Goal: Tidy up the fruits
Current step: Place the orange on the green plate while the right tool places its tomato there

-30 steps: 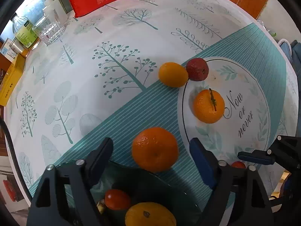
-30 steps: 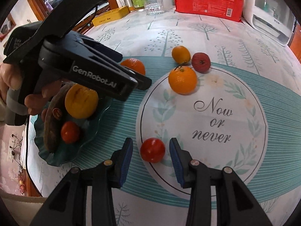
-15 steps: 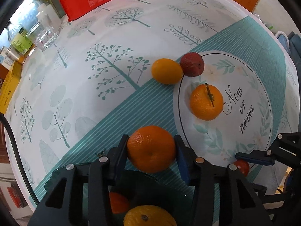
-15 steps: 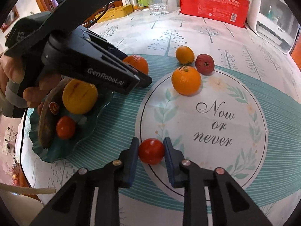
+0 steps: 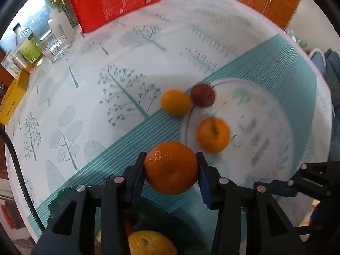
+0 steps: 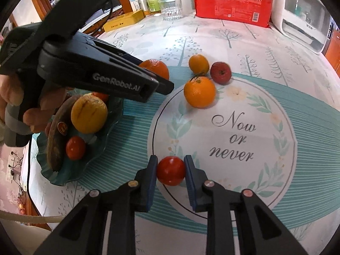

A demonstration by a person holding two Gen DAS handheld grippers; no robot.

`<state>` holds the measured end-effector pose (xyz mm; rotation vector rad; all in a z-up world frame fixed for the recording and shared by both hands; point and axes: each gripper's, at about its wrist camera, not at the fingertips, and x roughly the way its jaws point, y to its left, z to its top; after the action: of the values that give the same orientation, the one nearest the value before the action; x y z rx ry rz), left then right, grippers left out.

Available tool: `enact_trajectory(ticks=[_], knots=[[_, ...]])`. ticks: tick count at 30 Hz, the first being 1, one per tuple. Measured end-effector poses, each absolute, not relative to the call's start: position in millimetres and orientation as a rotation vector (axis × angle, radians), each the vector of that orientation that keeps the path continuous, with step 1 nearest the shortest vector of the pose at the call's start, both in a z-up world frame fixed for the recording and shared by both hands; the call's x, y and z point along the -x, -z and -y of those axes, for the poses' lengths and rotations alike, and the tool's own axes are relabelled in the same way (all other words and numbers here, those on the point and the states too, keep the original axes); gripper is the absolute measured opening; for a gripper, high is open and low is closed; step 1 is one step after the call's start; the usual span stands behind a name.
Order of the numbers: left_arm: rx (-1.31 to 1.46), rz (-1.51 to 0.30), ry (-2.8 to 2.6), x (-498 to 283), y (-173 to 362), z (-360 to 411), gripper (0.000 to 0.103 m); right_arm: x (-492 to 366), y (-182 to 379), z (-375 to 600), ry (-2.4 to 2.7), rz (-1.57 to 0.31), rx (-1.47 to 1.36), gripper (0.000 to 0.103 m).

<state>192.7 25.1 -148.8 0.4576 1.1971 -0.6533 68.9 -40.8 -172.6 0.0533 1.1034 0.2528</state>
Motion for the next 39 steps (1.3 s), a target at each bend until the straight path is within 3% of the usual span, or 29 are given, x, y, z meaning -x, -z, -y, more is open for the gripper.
enact_trajectory(ticks=[12, 23, 29, 39], knots=[[-0.293, -1.117, 0.609, -147.8, 66.6, -59.0, 0.043, -59.4, 111.1, 40.7, -0.224, -1.019, -0.086, 0.025], [-0.162, -1.03, 0.381, -118.5, 15.5, -176.6, 0.043, -77.8, 43.8, -8.1, -0.304, -0.91, 0.004, 0.025], [-0.099, -1.058, 0.239, -109.0, 32.2, -236.0, 0.043, -102.9, 35.2, -51.1, -0.377, -0.9, 0.047, 0.025], [0.003, -1.166, 0.164, -101.7, 99.7, -273.3, 0.043, -141.1, 84.0, -104.2, -0.45, -1.02, 0.052, 0.025]])
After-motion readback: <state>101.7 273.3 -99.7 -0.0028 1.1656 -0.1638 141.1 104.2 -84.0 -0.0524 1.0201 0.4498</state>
